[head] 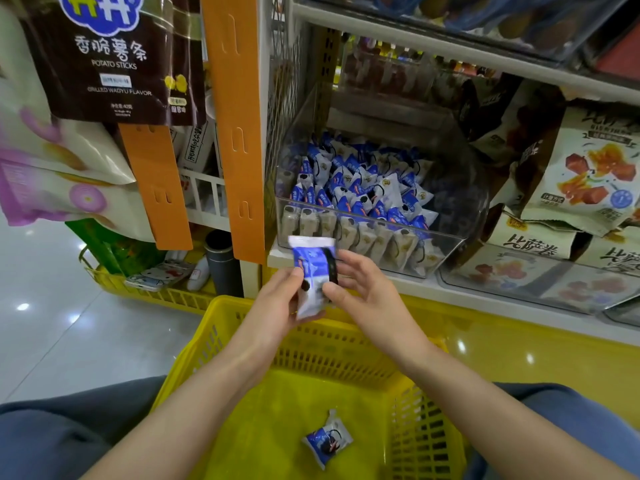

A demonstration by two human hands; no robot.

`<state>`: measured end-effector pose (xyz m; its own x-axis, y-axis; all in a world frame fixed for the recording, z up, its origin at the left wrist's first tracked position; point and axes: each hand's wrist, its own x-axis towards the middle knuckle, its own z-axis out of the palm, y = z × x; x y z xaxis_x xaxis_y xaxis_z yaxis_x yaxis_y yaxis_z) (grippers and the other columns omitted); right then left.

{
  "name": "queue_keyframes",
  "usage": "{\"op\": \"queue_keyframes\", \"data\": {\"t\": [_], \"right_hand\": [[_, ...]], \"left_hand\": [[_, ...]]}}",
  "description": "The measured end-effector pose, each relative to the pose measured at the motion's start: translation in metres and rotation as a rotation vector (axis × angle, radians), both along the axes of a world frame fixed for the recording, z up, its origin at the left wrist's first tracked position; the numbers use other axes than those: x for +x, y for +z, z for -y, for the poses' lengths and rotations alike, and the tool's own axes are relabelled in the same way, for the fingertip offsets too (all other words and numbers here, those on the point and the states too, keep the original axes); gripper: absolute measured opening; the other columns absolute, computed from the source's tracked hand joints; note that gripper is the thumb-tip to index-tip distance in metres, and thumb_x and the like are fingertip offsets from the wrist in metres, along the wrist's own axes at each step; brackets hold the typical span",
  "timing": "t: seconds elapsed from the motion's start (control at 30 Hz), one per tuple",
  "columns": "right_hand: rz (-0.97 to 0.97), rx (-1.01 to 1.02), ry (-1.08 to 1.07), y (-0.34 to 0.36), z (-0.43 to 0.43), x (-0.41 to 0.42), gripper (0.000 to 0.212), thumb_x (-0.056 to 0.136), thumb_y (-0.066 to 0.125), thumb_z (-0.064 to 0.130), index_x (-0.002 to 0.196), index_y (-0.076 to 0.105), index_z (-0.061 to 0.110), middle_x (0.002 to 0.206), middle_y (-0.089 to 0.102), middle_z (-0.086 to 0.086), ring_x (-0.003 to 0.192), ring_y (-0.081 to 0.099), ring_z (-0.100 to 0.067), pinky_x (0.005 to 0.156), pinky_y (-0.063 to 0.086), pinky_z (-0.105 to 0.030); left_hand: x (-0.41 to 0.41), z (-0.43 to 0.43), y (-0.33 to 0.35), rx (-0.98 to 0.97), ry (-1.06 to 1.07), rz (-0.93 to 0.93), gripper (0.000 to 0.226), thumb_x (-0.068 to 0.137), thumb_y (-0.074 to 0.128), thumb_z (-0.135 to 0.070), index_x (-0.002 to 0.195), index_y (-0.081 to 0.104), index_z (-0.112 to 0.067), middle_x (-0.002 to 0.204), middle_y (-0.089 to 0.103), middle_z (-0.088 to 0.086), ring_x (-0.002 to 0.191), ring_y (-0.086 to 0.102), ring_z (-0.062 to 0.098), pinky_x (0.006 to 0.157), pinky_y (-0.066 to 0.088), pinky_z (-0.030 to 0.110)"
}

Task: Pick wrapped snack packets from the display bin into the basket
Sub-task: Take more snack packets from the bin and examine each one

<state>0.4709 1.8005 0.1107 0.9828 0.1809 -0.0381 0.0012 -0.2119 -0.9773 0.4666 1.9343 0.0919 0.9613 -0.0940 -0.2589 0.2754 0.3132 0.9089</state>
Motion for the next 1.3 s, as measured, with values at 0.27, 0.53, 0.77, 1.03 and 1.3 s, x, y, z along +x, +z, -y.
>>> {"op": "queue_keyframes", "data": {"t": [0.27, 0.53, 0.77, 1.03, 1.3], "right_hand": [[-0.102, 0.055, -0.085, -0.0018, 0.0032, 0.0008, 0.014, 0.082, 0.068, 0.015, 0.094, 0.063, 0.019, 0.082, 0.067, 0.004, 0.062, 0.061, 0.007, 0.054, 0.045, -0.009], [-0.184, 0.218, -0.086, -0.0018, 0.0016, -0.0016, 0.02, 0.09, 0.054, 0.011, 0.106, 0.055, -0.001, 0.102, 0.064, -0.019, 0.068, 0.066, -0.004, 0.061, 0.055, -0.018], [-0.164, 0.116, -0.001, 0.0026, 0.0027, -0.0016, 0.023, 0.093, 0.05, 0.023, 0.111, 0.05, 0.009, 0.1, 0.069, -0.007, 0.082, 0.066, -0.009, 0.071, 0.055, -0.02], [-0.185, 0.117, -0.058, 0.0008, 0.0019, -0.0015, 0.032, 0.087, 0.056, 0.031, 0.112, 0.052, 0.01, 0.102, 0.069, -0.01, 0.076, 0.067, -0.012, 0.063, 0.055, -0.023], [-0.093, 0.061, -0.058, -0.0057, -0.0017, -0.0013, 0.017, 0.088, 0.058, 0.02, 0.105, 0.055, 0.019, 0.098, 0.067, -0.009, 0.07, 0.066, -0.007, 0.059, 0.055, -0.022]], "left_hand": [[-0.0013, -0.0028, -0.0036, 0.36, 0.055, 0.136, 0.016, 0.094, 0.048, -0.028, 0.109, 0.054, -0.022, 0.101, 0.064, -0.001, 0.092, 0.062, 0.008, 0.077, 0.048, 0.023], [-0.0067, -0.0039, -0.0055, 0.63, -0.062, 0.347, 0.033, 0.08, 0.065, -0.037, 0.108, 0.05, -0.034, 0.104, 0.062, -0.011, 0.091, 0.059, 0.001, 0.077, 0.047, 0.02], [-0.0104, -0.0018, -0.0004, 0.501, -0.177, 0.323, 0.028, 0.082, 0.053, -0.046, 0.108, 0.053, -0.036, 0.105, 0.066, -0.013, 0.097, 0.061, -0.002, 0.089, 0.049, 0.023], [-0.0084, -0.0037, 0.0002, 0.774, -0.19, 0.452, 0.031, 0.094, 0.042, -0.036, 0.122, 0.055, -0.029, 0.09, 0.048, -0.005, 0.084, 0.05, 0.003, 0.07, 0.034, 0.01], [-0.0098, -0.0078, -0.0037, 0.963, -0.154, 0.566, 0.032, 0.099, 0.037, -0.026, 0.129, 0.048, -0.026, 0.102, 0.057, -0.01, 0.085, 0.053, -0.001, 0.072, 0.041, 0.006]]}}
